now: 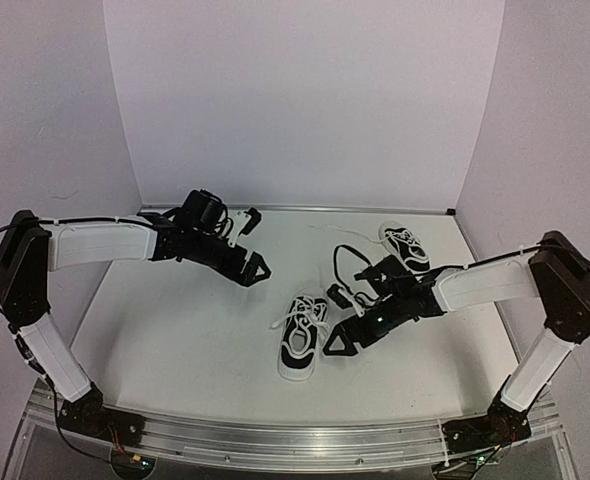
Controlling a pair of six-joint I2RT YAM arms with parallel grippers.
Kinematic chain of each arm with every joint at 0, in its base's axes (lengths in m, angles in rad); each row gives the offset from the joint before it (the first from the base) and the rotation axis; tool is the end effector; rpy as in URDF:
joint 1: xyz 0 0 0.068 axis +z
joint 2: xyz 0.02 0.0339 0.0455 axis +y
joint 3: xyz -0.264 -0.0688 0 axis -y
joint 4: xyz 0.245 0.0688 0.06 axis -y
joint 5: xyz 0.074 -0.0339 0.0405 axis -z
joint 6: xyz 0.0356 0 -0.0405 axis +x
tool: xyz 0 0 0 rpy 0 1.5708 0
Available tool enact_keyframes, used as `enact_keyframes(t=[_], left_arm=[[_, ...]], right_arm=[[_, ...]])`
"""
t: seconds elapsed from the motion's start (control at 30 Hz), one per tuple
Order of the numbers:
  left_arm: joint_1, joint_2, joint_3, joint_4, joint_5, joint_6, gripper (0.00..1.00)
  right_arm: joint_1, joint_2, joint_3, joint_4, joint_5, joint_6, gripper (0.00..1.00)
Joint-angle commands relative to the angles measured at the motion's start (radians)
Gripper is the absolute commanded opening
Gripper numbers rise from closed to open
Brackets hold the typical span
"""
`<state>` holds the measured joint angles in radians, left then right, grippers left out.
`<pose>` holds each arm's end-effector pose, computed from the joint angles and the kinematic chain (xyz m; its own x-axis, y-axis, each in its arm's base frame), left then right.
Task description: Tie the shoes
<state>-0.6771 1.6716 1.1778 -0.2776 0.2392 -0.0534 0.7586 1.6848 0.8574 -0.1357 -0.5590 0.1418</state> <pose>0.2820 -0.2375 0.2372 -0.5821 0.4014 -0.7071 0.7110 0.6732 -0.2032 0.2189 0.2335 0.1505 -0.7034 -0.5016 -0.5037 -0.7107 0.4827 0.5117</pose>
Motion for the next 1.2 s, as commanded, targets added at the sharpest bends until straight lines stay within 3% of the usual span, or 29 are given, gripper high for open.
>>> enact_keyframes(t=[0.0,0.1,0.27,0.5,0.87,1.17], left_arm=[[-0.074,-0.070,-0.114,-0.029,0.053,0.031,1.00],[-0.147,-0.115,-0.185,-0.007,0.022,0.001,1.00],[-0.177,-0.197,-0.353,0.159,0.091,-0.074,1.00],[-0.272,-0.207,-0.500,0.368,0.085,-0.047,0.97],[-0.283,0.012,-0.417,0.531,0.066,-0.029,0.83],[-0.282,0.153,-0.346,0.718,0.005,-0.061,0.80]], right_arm=[[0.079,-0.010,0.000,0.064,0.007,0.021,0.89],[0.117,-0.037,-0.028,0.108,0.019,0.069,0.88],[0.169,-0.033,-0.054,0.190,0.080,0.197,0.88],[0.215,0.043,-0.073,0.294,0.179,0.325,0.84],[0.089,0.039,-0.035,0.282,0.171,0.249,0.58],[0.013,0.123,0.052,0.263,0.121,0.153,0.56]])
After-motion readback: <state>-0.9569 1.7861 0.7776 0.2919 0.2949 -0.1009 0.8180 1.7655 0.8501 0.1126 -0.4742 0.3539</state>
